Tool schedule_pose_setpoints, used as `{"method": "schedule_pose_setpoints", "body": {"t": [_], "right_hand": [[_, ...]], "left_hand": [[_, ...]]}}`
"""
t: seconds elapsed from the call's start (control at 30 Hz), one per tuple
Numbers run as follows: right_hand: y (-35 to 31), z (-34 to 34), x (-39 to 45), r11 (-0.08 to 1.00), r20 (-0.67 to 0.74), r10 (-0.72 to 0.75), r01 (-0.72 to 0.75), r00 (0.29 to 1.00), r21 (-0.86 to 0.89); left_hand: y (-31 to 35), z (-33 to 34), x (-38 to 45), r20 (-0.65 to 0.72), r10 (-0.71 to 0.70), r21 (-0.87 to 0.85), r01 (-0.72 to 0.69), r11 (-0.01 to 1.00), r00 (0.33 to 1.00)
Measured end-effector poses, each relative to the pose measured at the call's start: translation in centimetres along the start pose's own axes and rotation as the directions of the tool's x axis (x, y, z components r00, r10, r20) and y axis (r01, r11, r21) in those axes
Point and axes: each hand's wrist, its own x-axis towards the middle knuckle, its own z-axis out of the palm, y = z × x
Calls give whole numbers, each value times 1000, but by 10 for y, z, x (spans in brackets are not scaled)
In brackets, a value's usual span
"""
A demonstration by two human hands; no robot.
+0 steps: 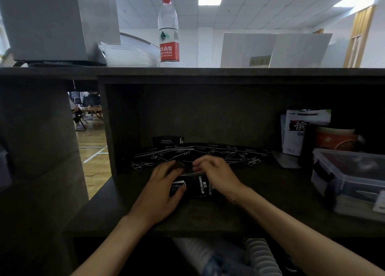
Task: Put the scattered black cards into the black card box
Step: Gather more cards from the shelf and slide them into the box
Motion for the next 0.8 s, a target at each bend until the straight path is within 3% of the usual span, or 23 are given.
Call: {"method": "schedule_pose_setpoints", "body": {"t": [0.17, 0.27, 0.43, 0.6, 0.7, 0.8], "right_hand": [[3, 32, -6, 997, -131, 49, -57, 990, -55], [-6, 46, -1, 998, -201, -34, 24, 979, -49], [2, 61, 1, 997, -177, -66, 71, 982, 21], [4, 42, 24, 986, -129, 87, -67, 988, 153], [13, 6, 49, 995, -275, 53, -73, 960, -63], [36, -35, 73, 927, -428, 76, -222, 900, -303]], "left_hand": [[4, -1, 2, 25, -30, -2, 30, 1000, 999], [4, -7, 1, 46, -76, 26, 75, 997, 996], [-6, -10, -1, 79, -112, 145, 100, 984, 991], [-7, -8, -2, 50, -122, 130, 115, 985, 991], [-8, -9, -1, 41, -93, 95, 89, 991, 995], [-10, -9, 0, 51, -92, 68, 89, 994, 994]]}}
